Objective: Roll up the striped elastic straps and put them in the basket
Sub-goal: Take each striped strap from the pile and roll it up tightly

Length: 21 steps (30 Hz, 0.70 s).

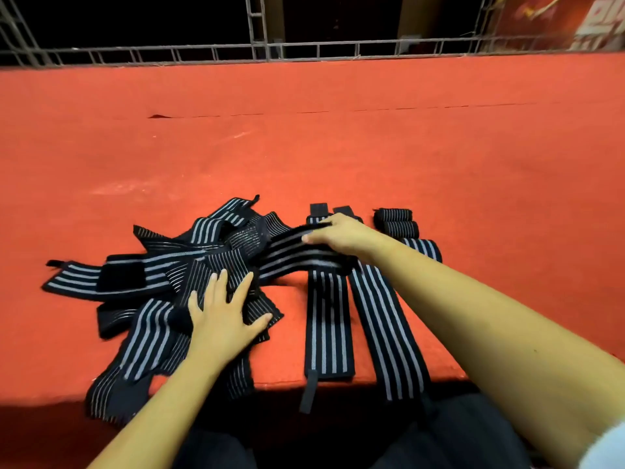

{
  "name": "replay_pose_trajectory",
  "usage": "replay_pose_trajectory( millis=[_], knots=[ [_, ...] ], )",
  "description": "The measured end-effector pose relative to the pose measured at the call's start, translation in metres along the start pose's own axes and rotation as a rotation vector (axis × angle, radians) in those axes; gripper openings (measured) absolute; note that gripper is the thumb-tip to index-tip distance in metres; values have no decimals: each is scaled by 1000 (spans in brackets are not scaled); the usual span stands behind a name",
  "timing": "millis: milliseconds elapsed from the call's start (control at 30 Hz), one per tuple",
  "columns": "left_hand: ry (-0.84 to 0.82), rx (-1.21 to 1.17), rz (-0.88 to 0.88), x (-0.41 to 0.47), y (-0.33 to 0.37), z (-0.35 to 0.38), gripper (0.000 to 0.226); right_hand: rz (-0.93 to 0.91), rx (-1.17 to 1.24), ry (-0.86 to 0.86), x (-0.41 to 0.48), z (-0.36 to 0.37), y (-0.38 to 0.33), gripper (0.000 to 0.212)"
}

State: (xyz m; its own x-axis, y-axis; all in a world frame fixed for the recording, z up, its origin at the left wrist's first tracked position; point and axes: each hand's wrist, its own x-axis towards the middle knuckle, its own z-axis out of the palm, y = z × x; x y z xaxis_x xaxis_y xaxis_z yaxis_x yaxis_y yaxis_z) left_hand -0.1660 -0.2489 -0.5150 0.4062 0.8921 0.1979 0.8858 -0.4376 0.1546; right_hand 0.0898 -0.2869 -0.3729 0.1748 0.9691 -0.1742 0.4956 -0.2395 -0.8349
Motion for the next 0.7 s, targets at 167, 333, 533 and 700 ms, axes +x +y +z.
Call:
replay_pose_trajectory(
  millis=[167,333,533,700],
  knots=[
    [-4,-84,-23,5,-6,9,81,106,786,131,-14,22,6,26],
    [-16,-147,-68,15,-4,6,68,74,994,352,-27,1,-5,16],
    [-69,-158,-127,24,12,1,70,-70,1110,401,-51,-68,-20,21],
    [39,-860,103,26,91,-67,48,-45,723,187,-72,-68,-31,9]
  ],
)
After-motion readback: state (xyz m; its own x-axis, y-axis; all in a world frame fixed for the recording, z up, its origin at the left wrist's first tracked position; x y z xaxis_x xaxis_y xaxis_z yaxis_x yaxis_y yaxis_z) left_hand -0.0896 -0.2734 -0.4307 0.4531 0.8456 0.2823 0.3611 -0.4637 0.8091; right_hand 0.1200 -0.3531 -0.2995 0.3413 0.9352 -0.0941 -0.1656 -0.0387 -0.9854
